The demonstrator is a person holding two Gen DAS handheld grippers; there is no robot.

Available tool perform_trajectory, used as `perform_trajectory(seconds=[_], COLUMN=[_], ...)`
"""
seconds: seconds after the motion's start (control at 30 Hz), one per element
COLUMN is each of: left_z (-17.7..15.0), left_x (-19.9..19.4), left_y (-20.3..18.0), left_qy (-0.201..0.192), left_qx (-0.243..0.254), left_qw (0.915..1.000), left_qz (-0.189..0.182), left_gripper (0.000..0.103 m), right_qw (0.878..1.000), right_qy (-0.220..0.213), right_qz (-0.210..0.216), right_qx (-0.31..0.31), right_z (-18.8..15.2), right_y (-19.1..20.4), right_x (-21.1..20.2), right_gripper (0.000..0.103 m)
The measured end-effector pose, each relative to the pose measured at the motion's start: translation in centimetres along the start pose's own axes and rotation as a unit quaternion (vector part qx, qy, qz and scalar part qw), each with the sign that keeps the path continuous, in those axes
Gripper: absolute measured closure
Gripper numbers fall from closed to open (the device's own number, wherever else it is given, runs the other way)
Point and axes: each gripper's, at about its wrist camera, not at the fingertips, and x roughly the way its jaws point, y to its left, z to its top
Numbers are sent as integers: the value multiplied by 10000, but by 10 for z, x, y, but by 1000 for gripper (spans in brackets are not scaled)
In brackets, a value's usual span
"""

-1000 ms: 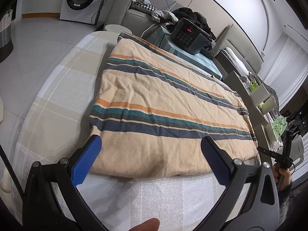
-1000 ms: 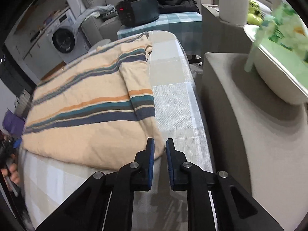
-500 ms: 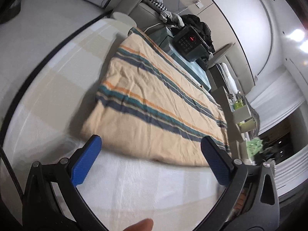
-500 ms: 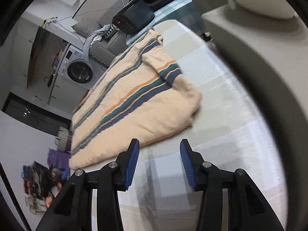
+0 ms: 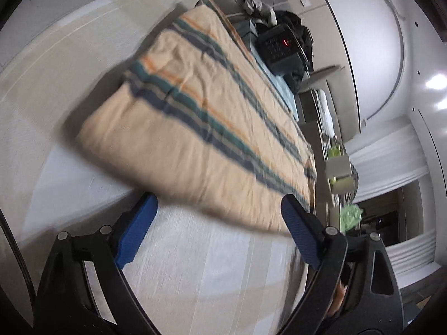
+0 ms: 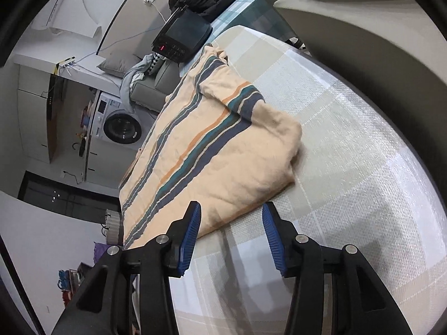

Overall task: Fold small clothes
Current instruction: 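Open the right tool and withdraw from the folded shirt, then grasp the striped shirt edge with the right tool while the left tool grasps beside it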

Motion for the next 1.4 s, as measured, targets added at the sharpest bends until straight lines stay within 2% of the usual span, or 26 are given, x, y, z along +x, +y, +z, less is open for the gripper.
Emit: perform_trajectory(seconds=[0.03,0.1,0.13,0.2,0.3,0.4,0.47,0.53,0.63,0.73,0.83,0.97,1.07,1.13,1.17,1.2,1.23,1.3,1.37,1.4], left_z=[5,12,18,24,31,35,38,37,32,27,19,2,-10,-12,-12,-12,-13,-13,-17,-15], left_x=[5,11,15,18,22,19,16,14,8,-3,-19,-45,-68,-77,-78,-80,-81,-78,-67,-61], left_y=[-1,-2,-1,0,6,10,15,17,19,20,20,24,27,27,27,27,27,25,24,25], left_qy=[-57,-146,-218,-359,-522,-664,-695,-702,-716,-793,-865,-979,-1047,-1004,-969,-913,-842,-682,-568,-520], left_qx=[-78,-175,-233,-271,-296,-287,-309,-300,-233,-180,-40,194,346,344,311,282,237,218,264,240], left_qw=[10000,9997,9993,9984,9973,9964,9961,9961,9961,9957,9948,9925,9914,9919,9926,9938,9950,9968,9974,9976], left_qz=[-5,81,183,339,418,452,455,451,457,443,532,710,700,701,662,576,479,343,368,386], left_gripper=[17,30,42,81,91,92,93,94,97,100,100,101,101,101,98,88,82,55,48,48], right_qw=[10000,10000,9999,9996,9987,9944,9925,9922,9929,9927,9914,9923,9938,9954,9965,9972,9977,9991,9994,9995], right_qy=[-6,-65,-115,-253,-474,-954,-1110,-1096,-1037,-1097,-1152,-980,-767,-635,-565,-513,-482,-392,-344,-299], right_qz=[5,-16,-41,-82,-79,-227,-347,-420,-341,-361,-615,-726,-736,-673,-605,-527,-463,-162,-27,-45], right_qx=[-12,1,27,43,149,382,371,420,481,336,-42,-226,-326,-232,-153,-100,-63,63,10,-68], right_z=[1,4,5,10,16,18,19,20,19,13,0,-12,-18,-21,-22,-23,-25,-31,-36,-38], right_y=[-1,0,0,1,1,-2,-1,-2,-6,-2,8,5,-2,-8,-10,-10,-12,-14,-10,-6], right_x=[-1,0,1,4,8,6,6,8,12,2,-9,-21,-27,-32,-33,-35,-37,-41,-39,-37], right_gripper=[56,56,54,54,54,55,61,83,94,95,96,96,95,90,89,84,73,59,58,58])
